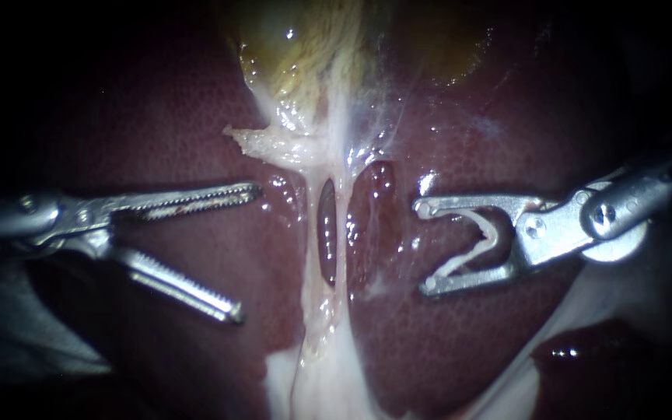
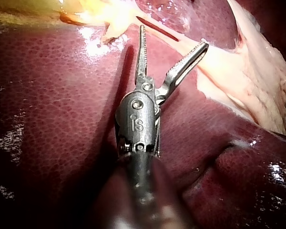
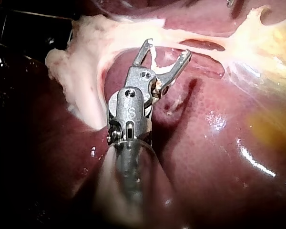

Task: Grabbing gallbladder

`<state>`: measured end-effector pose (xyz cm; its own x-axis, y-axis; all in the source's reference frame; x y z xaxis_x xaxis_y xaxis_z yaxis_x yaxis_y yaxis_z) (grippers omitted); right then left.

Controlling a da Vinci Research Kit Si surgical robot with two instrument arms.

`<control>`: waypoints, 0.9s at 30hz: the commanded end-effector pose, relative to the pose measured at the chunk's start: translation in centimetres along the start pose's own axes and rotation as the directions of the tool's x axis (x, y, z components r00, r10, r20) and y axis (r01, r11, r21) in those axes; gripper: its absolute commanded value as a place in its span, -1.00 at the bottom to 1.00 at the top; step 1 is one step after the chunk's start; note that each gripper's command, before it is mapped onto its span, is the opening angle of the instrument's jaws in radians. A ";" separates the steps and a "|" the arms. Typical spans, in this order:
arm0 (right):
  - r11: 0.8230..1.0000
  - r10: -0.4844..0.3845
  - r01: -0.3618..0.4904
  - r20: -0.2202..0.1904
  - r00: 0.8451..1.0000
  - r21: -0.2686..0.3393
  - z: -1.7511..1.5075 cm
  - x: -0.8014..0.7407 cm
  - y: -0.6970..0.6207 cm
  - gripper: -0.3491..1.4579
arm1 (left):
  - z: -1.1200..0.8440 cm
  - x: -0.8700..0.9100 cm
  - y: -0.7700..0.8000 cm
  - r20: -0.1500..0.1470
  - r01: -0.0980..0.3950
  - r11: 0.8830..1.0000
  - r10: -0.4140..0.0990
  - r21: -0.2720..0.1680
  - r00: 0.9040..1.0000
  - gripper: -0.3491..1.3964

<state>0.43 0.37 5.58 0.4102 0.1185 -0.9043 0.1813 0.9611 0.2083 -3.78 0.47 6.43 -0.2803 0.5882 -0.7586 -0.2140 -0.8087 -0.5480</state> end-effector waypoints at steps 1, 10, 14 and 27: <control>1.000 0.000 0.000 0.000 1.000 0.000 0.00 0.00 0.00 -0.06 | -0.01 0.01 -0.01 0.004 0.010 1.000 -0.010 -0.003 1.000 0.38; 1.000 0.000 0.000 0.000 1.000 0.000 0.00 0.00 0.00 -0.06 | -0.20 0.43 -0.50 0.028 0.070 0.993 -0.073 0.096 0.997 0.38; 1.000 0.000 0.000 0.000 1.000 0.000 0.01 0.00 0.00 -0.06 | -0.25 0.55 -0.76 0.036 0.070 0.991 -0.075 0.114 0.997 0.36; 1.000 0.000 0.000 0.000 1.000 -0.001 0.02 0.00 0.00 -0.06 | -0.06 0.31 -0.91 0.080 0.068 0.991 -0.078 0.117 0.994 0.00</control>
<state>0.44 0.36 5.59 0.4104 0.1186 -0.9042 0.1807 0.9613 0.2081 -3.61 1.38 6.68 -0.3419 0.6469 -0.6816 -0.3377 -0.7615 -0.5533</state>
